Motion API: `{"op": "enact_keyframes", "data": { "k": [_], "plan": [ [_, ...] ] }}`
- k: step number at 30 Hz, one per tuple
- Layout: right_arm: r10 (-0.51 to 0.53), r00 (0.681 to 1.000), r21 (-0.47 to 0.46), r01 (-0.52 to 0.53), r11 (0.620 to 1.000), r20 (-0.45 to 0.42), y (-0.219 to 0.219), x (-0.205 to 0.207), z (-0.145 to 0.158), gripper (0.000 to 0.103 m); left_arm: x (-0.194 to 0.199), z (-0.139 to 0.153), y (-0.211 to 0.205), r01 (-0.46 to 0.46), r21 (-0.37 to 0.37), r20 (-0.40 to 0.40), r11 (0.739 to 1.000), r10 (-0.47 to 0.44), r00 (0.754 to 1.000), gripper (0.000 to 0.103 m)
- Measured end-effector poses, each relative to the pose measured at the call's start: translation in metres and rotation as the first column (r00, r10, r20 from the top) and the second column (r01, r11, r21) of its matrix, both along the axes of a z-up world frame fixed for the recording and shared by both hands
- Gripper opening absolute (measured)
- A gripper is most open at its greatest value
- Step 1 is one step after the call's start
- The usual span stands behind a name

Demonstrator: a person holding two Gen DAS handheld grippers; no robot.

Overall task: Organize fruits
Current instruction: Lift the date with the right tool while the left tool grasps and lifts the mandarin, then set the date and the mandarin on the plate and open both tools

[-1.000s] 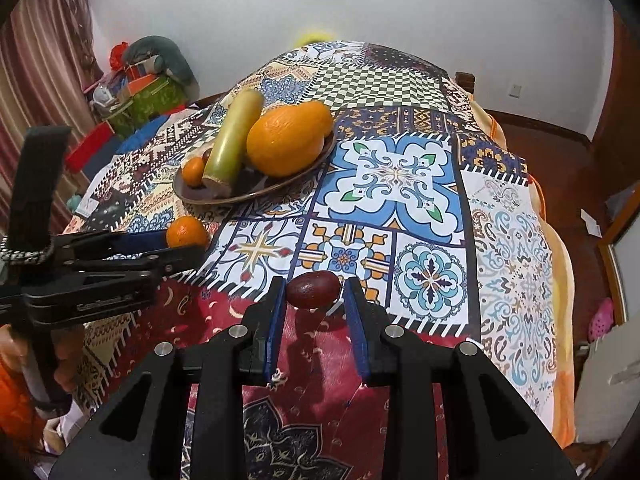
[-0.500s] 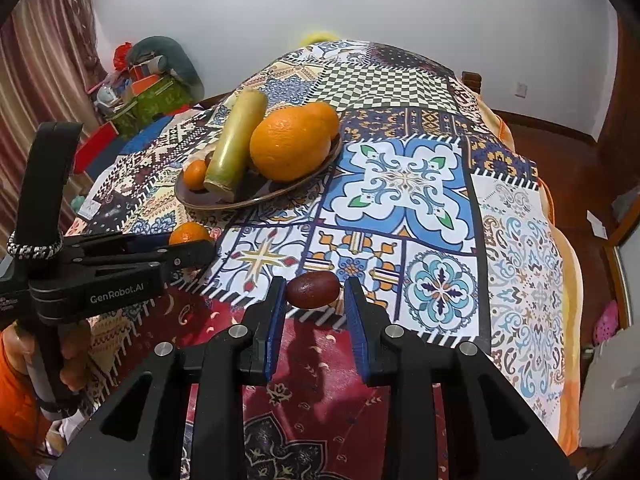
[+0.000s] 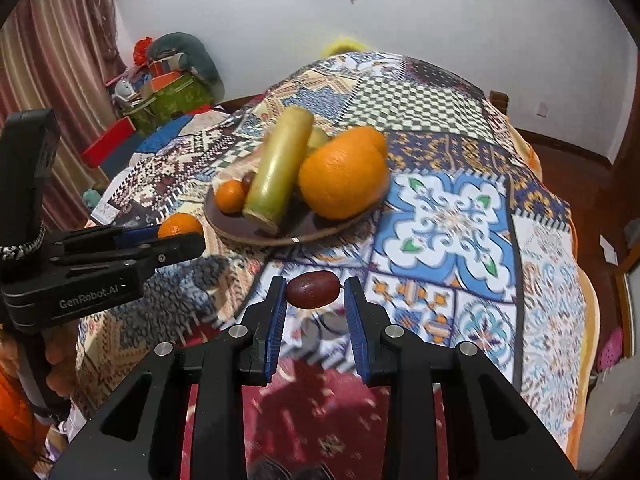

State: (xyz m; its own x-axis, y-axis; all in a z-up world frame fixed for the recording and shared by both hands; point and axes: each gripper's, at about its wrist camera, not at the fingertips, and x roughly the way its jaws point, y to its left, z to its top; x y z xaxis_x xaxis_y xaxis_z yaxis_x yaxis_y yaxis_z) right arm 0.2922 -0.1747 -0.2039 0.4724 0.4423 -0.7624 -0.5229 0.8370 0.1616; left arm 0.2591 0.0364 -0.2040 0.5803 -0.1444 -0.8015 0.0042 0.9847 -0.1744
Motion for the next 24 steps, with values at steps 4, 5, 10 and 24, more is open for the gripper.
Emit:
{"op": "enact_keyframes", "data": {
  "k": [4, 5, 10, 24],
  "plan": [
    [0.017, 1.000, 0.006, -0.017, 1.000, 0.005, 0.013, 0.007, 0.001, 0.027, 0.004, 0.005, 0.007, -0.007, -0.013, 0.018, 1.000, 0.008, 1.000, 0.037],
    [0.021, 1.000, 0.004, -0.021, 1.000, 0.009, 0.016, 0.008, 0.001, 0.027, 0.006, 0.006, 0.008, -0.008, -0.014, 0.021, 1.000, 0.008, 1.000, 0.037],
    [0.030, 0.999, -0.010, -0.030, 1.000, 0.020, 0.026, 0.017, 0.000, 0.027, 0.014, 0.003, 0.012, -0.004, -0.023, 0.017, 1.000, 0.004, 1.000, 0.037],
    [0.048, 0.999, -0.032, -0.048, 0.998, 0.014, 0.039, 0.031, -0.008, 0.027, 0.031, -0.009, 0.012, 0.011, -0.033, 0.003, 0.999, -0.011, 1.000, 0.037]
  ]
}}
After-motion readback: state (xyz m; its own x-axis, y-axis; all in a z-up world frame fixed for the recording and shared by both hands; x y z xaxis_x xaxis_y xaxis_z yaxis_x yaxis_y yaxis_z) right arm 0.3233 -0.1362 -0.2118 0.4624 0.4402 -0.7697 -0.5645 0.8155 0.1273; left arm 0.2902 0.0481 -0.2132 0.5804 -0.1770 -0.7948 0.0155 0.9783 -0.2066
